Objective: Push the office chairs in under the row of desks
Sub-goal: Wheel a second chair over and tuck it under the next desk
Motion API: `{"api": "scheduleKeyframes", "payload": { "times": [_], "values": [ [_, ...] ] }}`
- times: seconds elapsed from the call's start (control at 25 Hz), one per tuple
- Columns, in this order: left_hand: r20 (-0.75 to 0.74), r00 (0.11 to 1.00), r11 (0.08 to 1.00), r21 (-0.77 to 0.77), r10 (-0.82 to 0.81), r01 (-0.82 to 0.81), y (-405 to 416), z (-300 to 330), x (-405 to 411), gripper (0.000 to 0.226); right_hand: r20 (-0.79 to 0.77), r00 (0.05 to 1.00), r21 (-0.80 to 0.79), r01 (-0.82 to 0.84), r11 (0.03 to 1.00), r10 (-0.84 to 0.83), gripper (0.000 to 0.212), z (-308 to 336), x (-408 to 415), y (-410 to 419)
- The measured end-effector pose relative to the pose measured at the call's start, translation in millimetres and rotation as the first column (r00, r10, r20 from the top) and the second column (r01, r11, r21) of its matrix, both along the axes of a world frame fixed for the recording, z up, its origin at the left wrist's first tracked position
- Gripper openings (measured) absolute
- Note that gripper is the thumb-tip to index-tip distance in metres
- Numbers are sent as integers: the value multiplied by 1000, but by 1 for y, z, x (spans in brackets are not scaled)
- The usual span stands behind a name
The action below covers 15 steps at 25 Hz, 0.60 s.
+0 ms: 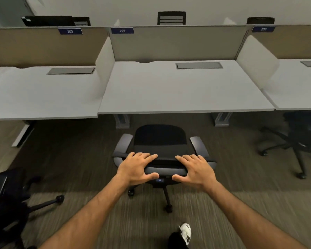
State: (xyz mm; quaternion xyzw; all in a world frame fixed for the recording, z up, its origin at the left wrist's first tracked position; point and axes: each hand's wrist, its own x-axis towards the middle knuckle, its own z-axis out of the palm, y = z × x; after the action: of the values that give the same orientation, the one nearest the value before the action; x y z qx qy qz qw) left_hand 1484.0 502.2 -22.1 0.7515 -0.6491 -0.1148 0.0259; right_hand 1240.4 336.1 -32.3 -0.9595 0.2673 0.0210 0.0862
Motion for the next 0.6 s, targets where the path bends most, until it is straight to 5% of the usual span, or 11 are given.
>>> {"api": "scheduleKeyframes", "payload": {
  "times": [0.6],
  "values": [
    [8,999,999,12,48,-48,-150,6,45,94,-9,999,32,-41,999,42,103,6,53,-158]
  ]
}}
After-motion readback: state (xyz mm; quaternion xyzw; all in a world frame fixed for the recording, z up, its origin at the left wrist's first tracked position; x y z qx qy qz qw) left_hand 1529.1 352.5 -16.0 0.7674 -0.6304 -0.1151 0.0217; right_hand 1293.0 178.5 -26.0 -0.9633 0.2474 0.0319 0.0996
